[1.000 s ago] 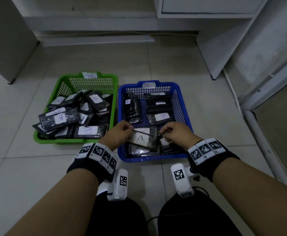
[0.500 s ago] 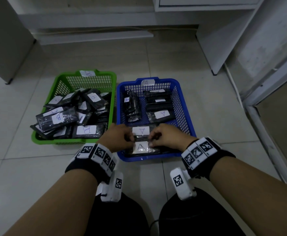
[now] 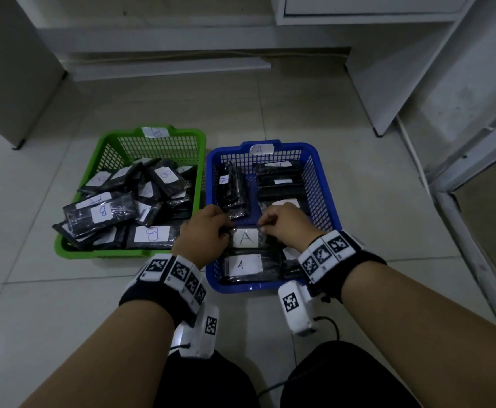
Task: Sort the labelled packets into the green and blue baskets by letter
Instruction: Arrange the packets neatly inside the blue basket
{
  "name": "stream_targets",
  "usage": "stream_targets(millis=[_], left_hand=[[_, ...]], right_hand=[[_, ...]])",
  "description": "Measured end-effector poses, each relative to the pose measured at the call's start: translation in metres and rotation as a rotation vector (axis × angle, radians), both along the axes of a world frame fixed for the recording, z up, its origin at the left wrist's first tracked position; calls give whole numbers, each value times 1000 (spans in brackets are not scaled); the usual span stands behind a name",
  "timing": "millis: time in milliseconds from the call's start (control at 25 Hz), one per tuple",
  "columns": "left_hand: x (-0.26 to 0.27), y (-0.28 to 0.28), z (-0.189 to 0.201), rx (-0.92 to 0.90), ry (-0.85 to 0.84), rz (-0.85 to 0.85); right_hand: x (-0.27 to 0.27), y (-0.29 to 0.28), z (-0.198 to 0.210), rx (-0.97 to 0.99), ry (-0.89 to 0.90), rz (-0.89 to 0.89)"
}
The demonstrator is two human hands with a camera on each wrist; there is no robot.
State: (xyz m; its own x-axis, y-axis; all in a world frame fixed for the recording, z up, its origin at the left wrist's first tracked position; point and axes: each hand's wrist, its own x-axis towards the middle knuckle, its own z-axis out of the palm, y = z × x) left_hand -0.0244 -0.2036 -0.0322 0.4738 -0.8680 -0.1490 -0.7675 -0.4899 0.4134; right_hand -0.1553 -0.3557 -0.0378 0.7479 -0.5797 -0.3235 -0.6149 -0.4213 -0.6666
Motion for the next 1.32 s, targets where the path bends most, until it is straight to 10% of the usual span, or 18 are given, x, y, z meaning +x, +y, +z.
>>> stream_targets(millis=[240,480,880,1320], left_hand=[[5,-23,-4,-6,14,-126],[2,-35,-13,181,77,-165],[-1,-32,-17,187,109,-168],[7,-30,-14,44,341,-112]], right_hand=[[4,-36,-6,-197,76,-79],[4,-54,-18,-236,487,397],[28,-51,-6,-363,761,563],[27,-63,-18,-261,445,254]])
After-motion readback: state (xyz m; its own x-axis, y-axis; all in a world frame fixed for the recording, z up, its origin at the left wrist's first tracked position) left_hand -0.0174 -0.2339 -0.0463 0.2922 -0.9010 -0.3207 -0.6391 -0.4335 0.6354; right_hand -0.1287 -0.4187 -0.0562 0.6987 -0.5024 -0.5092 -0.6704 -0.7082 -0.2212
